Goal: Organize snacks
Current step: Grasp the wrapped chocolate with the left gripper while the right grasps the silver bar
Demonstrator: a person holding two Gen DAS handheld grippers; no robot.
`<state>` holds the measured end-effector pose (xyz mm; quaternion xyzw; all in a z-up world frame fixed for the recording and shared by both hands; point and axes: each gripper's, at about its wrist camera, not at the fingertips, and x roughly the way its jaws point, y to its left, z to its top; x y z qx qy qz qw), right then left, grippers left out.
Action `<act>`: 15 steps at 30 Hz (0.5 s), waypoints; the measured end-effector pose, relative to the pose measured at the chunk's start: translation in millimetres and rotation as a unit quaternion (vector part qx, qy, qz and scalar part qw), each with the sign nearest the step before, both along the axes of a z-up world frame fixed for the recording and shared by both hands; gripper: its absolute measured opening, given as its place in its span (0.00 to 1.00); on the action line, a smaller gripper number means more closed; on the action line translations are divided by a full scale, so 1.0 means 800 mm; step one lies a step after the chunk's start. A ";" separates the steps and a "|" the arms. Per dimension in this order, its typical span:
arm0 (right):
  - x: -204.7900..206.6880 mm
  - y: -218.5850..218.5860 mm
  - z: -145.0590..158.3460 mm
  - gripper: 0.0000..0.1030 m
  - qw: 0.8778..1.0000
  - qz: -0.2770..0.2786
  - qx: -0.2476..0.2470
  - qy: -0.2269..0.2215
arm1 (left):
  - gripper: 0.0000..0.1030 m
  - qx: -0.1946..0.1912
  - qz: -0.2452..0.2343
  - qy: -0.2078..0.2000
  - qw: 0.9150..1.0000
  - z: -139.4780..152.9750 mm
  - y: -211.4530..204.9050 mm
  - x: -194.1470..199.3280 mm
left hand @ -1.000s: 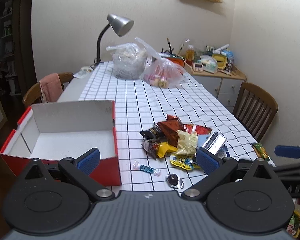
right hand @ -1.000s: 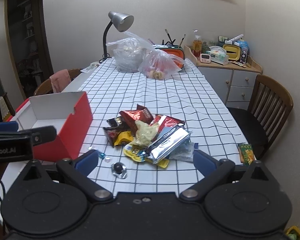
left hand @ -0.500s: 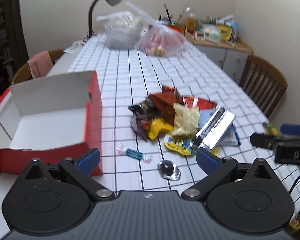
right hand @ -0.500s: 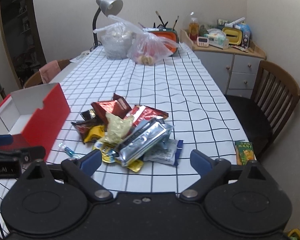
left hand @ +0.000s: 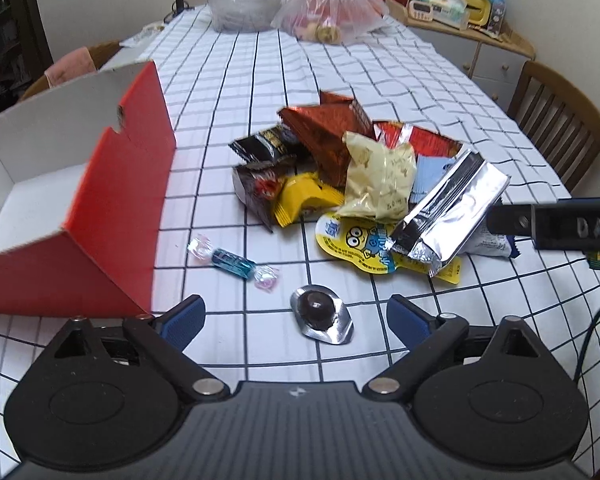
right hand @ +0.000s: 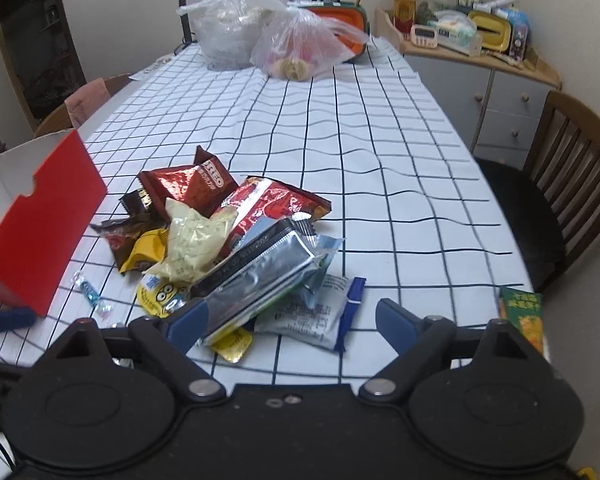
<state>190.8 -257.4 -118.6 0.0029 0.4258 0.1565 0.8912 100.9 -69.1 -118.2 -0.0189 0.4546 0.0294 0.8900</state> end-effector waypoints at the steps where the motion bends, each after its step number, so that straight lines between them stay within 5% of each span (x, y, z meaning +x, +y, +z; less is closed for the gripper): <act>1: 0.005 0.002 -0.003 0.84 1.000 0.000 0.008 0.014 | 0.93 -0.001 0.001 0.002 1.000 -0.002 -0.001 0.002; 10: 0.047 0.010 -0.024 0.79 0.990 -0.073 0.078 0.095 | 0.85 -0.004 0.010 0.020 1.000 -0.017 -0.013 0.016; 15: 0.064 0.008 -0.028 0.75 0.980 -0.123 0.097 0.120 | 0.70 -0.016 0.019 0.029 0.999 -0.022 -0.015 0.026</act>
